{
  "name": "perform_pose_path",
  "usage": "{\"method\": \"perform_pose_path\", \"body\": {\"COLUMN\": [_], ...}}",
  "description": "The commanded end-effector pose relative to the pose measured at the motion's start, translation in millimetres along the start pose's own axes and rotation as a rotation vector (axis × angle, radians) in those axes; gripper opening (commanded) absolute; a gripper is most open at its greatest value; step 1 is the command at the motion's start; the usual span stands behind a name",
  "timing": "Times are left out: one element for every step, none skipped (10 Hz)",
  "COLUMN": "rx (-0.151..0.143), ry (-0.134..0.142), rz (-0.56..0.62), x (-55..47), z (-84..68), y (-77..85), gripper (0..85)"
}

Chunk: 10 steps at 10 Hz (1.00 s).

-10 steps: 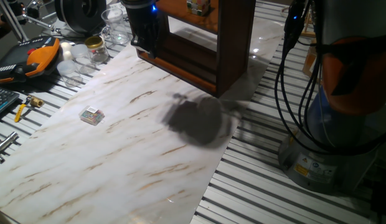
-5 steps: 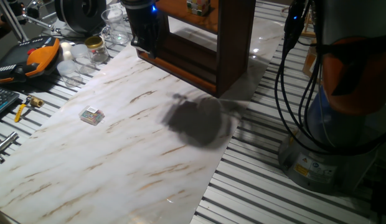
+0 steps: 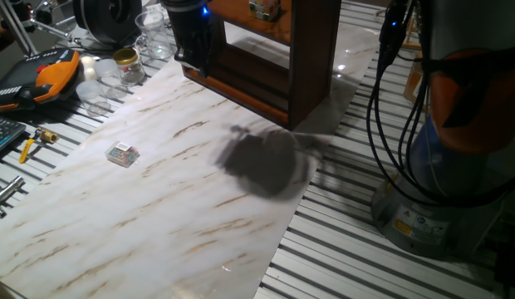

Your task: Put the object on the shelf

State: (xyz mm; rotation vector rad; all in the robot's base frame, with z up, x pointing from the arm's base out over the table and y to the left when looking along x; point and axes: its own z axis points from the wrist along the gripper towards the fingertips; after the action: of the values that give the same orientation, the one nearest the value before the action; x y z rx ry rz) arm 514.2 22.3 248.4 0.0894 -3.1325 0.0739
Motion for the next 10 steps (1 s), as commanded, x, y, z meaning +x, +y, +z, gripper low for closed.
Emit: {"method": "perform_pose_path", "body": {"rx": [-0.001,-0.005,-0.006,-0.008,-0.009,-0.014,-0.035,-0.038,-0.042,-0.042], "ry": [0.002,0.003,0.003,0.003,0.004,0.004,0.004,0.006,0.007,0.007], "rz": [0.000,0.001,0.001,0.003,0.003,0.003,0.010,0.010,0.012,0.012], "x": [-0.2,-0.3,-0.3,-0.5,-0.6,-0.4,-0.4,-0.3,-0.3,-0.4], "z": [0.1,0.3,0.1,-0.5,-1.1,-1.2,-1.0,-0.9,-1.2,-1.2], "y": [-0.3,-0.4,-0.4,-0.5,-0.6,-0.5,-0.6,-0.7,-0.6,-0.7], "gripper": [0.0,0.0,0.0,0.0,0.0,0.0,0.0,0.0,0.0,0.0]}}
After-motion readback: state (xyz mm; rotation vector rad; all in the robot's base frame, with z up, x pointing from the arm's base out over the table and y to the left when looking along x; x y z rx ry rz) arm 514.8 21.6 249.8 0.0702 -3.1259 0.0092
